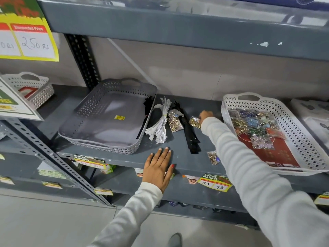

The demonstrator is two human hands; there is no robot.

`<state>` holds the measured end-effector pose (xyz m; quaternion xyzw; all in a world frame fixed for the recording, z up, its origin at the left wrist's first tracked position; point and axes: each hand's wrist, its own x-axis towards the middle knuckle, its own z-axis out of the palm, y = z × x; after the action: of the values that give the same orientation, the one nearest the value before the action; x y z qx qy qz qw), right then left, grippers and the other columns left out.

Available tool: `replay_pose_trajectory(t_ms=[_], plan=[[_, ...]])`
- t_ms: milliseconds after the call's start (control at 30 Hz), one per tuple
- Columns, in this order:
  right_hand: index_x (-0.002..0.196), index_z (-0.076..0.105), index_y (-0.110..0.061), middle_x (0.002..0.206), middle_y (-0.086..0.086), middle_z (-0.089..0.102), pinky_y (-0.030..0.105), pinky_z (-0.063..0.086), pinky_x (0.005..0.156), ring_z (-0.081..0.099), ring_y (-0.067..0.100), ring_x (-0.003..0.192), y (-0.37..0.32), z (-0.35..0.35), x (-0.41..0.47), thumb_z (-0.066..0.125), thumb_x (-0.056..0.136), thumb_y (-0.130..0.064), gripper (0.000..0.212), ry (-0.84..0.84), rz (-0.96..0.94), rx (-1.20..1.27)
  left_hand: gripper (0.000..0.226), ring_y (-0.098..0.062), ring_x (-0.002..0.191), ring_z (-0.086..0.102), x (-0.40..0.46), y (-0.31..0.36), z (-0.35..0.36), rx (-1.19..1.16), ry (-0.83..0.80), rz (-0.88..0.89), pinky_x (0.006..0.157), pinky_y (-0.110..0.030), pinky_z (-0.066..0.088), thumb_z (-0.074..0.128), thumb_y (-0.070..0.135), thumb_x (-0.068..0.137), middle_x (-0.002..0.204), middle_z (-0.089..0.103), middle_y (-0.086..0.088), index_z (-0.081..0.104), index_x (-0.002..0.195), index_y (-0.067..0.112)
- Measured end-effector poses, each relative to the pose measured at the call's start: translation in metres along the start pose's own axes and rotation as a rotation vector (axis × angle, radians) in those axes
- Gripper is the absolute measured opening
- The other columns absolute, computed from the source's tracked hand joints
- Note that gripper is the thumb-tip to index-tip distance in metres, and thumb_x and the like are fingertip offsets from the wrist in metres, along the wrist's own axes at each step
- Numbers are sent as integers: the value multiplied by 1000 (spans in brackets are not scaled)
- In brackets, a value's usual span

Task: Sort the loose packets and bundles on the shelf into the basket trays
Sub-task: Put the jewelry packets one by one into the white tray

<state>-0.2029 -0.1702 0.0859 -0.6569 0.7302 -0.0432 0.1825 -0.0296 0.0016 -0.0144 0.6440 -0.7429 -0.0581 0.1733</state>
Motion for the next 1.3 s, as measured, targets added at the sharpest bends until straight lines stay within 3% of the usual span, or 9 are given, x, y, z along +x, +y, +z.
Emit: replay_pose_trajectory(t_ms=[200,333,433,567,633,767,967,1167,1300], plan=[[104,71,-4,109,12,71,31,53,86,64,27,87,9,-20,8,55,87,-6,23,-63,61,-65,71,-22,119,59,0,2,1,7,41,4,104,-36,26,3,45,100,130,62,-2,63,125,14],[91,76,-16,102,1,75,32,56,88,69,23,88,28,-34,13,68,76,-15,17,-132,139,-130,55,-23,118,59,1,2,8,-6,115,19,103,-36,26,25,42,97,129,63,-3,64,123,13],[97,73,-9,100,6,74,30,56,81,68,23,86,33,-27,5,61,82,-13,19,-156,99,-73,50,-24,117,60,1,1,12,-3,164,23,103,-36,27,37,36,88,128,63,-3,65,122,12],[80,66,-8,53,0,59,21,42,43,47,19,42,35,-11,-10,56,85,-13,13,-125,36,-142,50,-24,117,61,0,1,11,3,178,35,103,-36,27,38,35,87,128,63,-3,65,122,12],[85,67,-8,71,5,64,27,50,60,54,21,58,29,-14,-13,60,83,-10,7,-120,-4,-129,50,-23,117,60,1,1,11,-3,175,33,103,-36,28,38,35,87,128,63,-2,65,122,12],[112,66,-2,115,11,69,31,47,95,64,27,103,-14,-28,6,68,83,-14,31,-112,0,48,48,-20,118,59,1,2,12,-47,157,7,103,-34,27,38,36,88,128,63,-1,65,121,15],[139,38,1,145,17,46,39,39,106,46,34,132,-68,6,34,62,88,-34,67,-74,78,167,56,-17,122,56,-1,0,7,-78,87,-11,108,-30,22,20,44,99,131,60,2,63,124,17],[140,37,1,145,15,46,39,37,111,47,32,131,-71,14,37,61,88,-37,68,-174,181,228,66,-16,123,54,-1,-2,7,-83,79,11,105,-33,28,9,48,100,132,60,3,62,125,17],[120,62,-3,111,12,64,37,54,86,60,23,88,-48,-8,46,65,82,-21,42,-196,100,407,66,-17,123,54,-1,-2,7,-98,106,11,105,-33,28,10,48,99,132,60,3,62,125,17]])
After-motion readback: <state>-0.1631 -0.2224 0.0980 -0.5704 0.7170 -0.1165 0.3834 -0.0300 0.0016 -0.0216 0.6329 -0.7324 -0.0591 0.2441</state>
